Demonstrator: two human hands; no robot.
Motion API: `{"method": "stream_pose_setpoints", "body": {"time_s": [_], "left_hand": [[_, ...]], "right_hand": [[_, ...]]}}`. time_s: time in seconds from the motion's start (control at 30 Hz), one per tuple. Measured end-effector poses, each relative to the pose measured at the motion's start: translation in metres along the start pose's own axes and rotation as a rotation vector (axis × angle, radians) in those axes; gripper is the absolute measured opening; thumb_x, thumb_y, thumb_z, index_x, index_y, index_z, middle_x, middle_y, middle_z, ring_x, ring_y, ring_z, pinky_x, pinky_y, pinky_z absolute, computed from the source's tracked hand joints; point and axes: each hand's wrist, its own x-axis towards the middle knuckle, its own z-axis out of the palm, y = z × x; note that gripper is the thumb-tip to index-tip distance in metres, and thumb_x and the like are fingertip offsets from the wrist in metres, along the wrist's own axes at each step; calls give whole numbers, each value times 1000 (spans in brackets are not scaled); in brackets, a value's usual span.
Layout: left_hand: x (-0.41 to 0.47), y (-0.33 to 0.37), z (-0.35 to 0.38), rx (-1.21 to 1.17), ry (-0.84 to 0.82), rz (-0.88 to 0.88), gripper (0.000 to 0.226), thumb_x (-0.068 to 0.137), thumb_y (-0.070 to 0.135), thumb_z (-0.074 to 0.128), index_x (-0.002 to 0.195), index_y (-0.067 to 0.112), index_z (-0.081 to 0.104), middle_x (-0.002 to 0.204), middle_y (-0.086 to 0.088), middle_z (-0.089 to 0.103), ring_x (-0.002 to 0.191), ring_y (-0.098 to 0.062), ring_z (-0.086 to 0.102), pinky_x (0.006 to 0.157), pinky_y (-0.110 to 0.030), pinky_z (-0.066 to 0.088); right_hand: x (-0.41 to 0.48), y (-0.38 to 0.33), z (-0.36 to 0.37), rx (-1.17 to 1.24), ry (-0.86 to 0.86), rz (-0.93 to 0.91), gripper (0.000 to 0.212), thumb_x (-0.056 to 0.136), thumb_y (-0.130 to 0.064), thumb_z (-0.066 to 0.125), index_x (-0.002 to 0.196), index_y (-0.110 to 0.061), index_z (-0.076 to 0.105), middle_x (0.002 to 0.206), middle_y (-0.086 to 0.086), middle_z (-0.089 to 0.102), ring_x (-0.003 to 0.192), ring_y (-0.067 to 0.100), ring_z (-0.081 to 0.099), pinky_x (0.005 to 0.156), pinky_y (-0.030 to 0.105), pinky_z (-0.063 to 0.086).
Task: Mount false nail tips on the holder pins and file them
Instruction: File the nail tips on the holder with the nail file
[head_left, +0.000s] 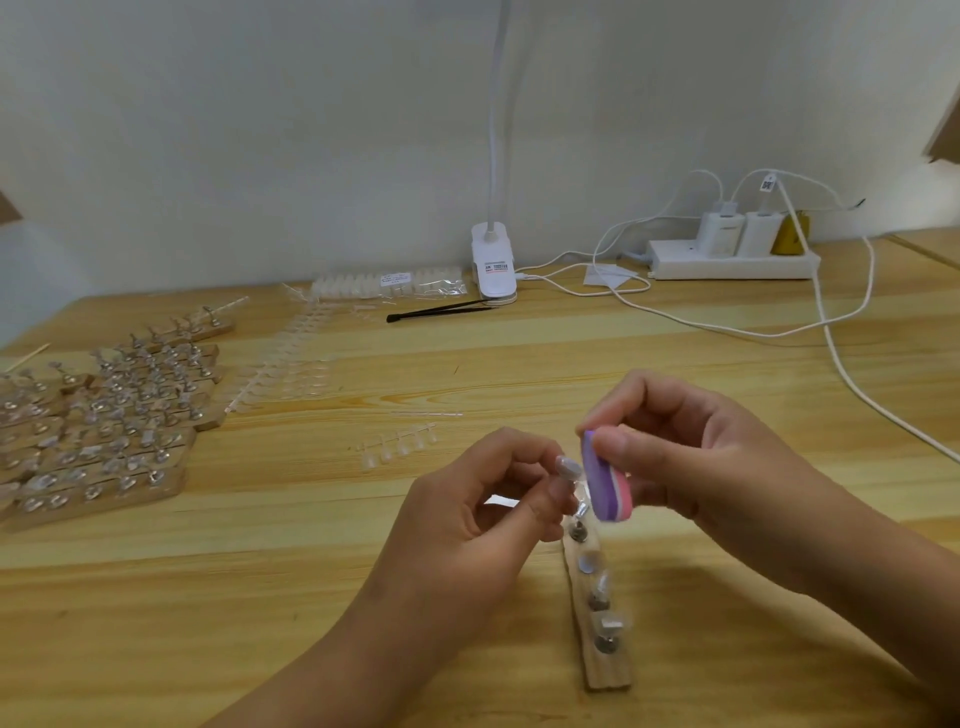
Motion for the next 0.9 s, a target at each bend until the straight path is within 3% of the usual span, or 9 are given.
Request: {"method": "stream_pose_setpoints", "body": {"time_s": [0.13,0.27,0.4,0.57,0.73,0.83,0.9], "left_hand": [[-1,1,1,-34,-7,-10,4,84,32,69,87,34,70,80,6,71,78,-9,70,68,-17,54],[1,1,-1,-54,20,-30,9,84,23,67,86,31,72,76,5,70,76,-7,70,67,-17,54],[0,2,-1,-55,4,-34,9,84,23,68,86,31,71,77,5,71,75,-6,69,67,-16,54],[2,1,0,-44,26,-30,6,83,27,68,86,31,71,75,6,69,74,-5,69,67,-17,54],[0,2,1,-14,10,-13,9,85,25,67,88,33,71,79,7,69,79,-8,70,67,-17,54],[1,2,0,-17,21,-9,7,84,29,67,89,33,71,79,7,70,78,-6,70,68,-15,54],[0,2,0,4,8,4,7,84,32,67,90,34,71,80,8,69,79,-7,70,68,-16,54]], "right_hand": [[3,2,-6,81,192,3,17,70,-28,80,79,-18,70,72,-1,66,65,12,65,63,21,55],[0,1,1,34,-22,32,15,76,-28,80,84,-19,71,78,1,69,69,14,68,65,23,56],[5,5,2,124,187,4,13,73,-28,81,75,-22,70,72,1,66,66,13,66,63,22,55],[1,4,4,90,-18,29,14,76,-27,79,82,-18,70,75,0,68,66,13,67,63,22,55],[6,5,-3,166,190,9,13,70,-31,82,71,-25,71,68,-2,65,62,10,64,61,20,54],[2,3,-4,129,1,38,20,72,-32,84,79,-20,70,74,0,65,63,11,64,62,22,55],[3,4,2,94,-7,28,15,77,-29,81,80,-19,70,74,0,66,65,11,65,64,21,55]]}}
